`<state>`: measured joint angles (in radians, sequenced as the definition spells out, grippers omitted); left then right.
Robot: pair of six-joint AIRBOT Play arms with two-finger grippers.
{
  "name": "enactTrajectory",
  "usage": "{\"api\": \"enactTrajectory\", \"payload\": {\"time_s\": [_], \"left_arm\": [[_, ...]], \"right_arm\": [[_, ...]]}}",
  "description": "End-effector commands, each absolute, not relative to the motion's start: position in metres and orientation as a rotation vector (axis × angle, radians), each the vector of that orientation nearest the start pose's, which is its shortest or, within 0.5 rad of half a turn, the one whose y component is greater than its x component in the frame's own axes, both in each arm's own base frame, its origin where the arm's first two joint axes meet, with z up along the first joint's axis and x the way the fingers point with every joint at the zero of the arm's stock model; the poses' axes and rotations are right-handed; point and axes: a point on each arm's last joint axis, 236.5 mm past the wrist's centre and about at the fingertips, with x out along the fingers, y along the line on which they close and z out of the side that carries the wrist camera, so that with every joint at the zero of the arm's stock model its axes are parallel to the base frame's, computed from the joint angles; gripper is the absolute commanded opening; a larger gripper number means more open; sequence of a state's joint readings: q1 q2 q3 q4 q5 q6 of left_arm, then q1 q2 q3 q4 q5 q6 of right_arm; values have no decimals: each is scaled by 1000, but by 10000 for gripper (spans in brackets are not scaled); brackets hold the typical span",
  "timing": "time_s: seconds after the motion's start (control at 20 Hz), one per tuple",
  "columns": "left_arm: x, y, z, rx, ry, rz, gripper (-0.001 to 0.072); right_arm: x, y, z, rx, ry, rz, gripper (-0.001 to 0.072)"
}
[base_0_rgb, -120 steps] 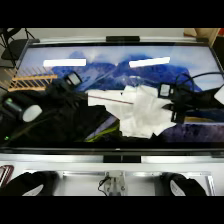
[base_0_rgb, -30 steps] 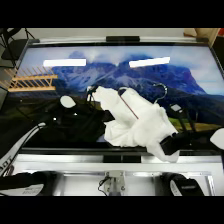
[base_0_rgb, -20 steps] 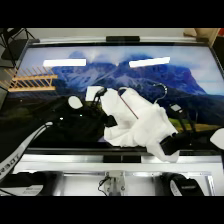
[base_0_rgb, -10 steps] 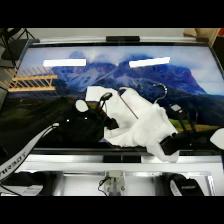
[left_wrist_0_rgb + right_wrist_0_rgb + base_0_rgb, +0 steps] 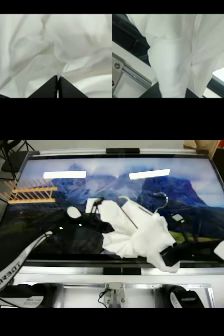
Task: Fold the shirts.
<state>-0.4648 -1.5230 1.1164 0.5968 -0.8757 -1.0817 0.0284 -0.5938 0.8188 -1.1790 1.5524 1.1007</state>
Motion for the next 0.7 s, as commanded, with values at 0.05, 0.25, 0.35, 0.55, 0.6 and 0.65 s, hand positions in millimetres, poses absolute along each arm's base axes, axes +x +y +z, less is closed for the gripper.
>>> {"api": "enactTrajectory", "payload": {"time_s": [0.05,0.25,0.35,0.55,0.6,0.65], "left_arm": [[413,-259,32,-498,1073,-740,54],[422,-255,54,-497,1041,-764,54],[425,-263,68,-501,1013,-787,54],[443,-269,107,-514,911,-811,54],[446,-270,118,-508,886,-820,55],[449,-271,129,-502,863,-828,55]], "right_arm": [[174,119,128,-136,1104,768,53],[151,130,132,-110,1159,859,53],[151,130,131,-113,1160,857,53],[151,128,130,-116,1162,852,52],[152,127,130,-119,1164,846,53],[152,125,128,-126,1169,835,53]]}}
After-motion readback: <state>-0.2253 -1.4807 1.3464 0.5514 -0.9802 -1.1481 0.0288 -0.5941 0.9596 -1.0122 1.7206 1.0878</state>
